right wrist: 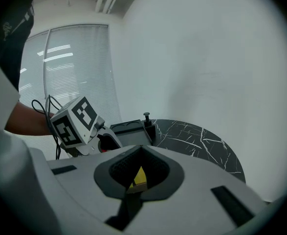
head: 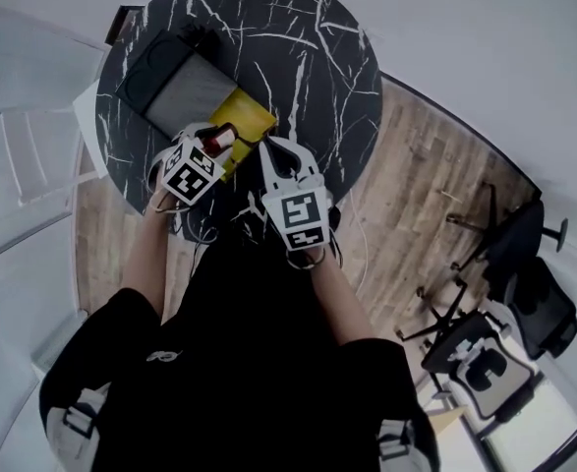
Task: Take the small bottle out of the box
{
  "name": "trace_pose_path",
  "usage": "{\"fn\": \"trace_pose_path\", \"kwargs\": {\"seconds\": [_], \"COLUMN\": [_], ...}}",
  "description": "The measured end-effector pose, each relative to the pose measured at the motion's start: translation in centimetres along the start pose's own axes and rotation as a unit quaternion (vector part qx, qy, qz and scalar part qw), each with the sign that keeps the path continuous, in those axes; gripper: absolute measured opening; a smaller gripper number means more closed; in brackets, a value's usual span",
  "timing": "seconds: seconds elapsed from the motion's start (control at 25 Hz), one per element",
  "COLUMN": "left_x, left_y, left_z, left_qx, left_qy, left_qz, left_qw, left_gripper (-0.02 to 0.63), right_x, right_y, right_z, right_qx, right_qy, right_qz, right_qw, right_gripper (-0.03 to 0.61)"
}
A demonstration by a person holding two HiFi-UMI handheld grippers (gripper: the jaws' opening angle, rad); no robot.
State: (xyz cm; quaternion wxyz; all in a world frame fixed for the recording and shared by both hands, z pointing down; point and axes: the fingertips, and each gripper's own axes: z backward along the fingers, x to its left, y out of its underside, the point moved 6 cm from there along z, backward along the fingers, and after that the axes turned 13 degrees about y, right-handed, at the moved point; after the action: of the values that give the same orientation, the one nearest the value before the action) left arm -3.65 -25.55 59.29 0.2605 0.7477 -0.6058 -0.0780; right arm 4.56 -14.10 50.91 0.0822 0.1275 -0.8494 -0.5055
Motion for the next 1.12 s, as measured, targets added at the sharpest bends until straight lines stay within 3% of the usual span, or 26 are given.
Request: {"fn": "trace_pose_path", "kwargs": {"seconds": [0.28, 0.48, 0.68, 0.88, 1.12], "left_x": [-0.3, -1.0, -2.1, -3.0, -4.2], "left_y": [-0.4, -0.5, -0.3, -0.1, 0.0], "left_z": [1.6, 3.1, 4.9, 6.2, 7.9], "left_qx": [-0.053, -0.093, -0.148, -0.191, -0.239], "left_qy": [-0.044, -0.085, -0.127, -0.161, -0.217], "left_qz": [0.067, 0.130, 0.201, 0.241, 0.280], "left_qw": [0.9954, 0.9836, 0.9600, 0.9378, 0.9041], "left_gripper": [0.204, 0.202, 0.202, 0.201, 0.201], "right_x": [-0.2, -0.6, -0.1, 1.0, 2.0], "right_y": [-0.7, -1.4, -2.2, -2.9, -3.3], "right_z": [-0.7, -1.3, -2.2, -2.3, -2.3], "right_qx": [-0.004, -0.003, -0.005, -0.009, -0.016], "right_qy": [-0.043, -0.078, -0.126, -0.159, -0.194], "right_qz": [0.020, 0.033, 0.054, 0.070, 0.089], "right_qw": [0.999, 0.996, 0.991, 0.985, 0.977], "right_gripper": [-0.005, -0.005, -0.005, -0.005, -0.005]}}
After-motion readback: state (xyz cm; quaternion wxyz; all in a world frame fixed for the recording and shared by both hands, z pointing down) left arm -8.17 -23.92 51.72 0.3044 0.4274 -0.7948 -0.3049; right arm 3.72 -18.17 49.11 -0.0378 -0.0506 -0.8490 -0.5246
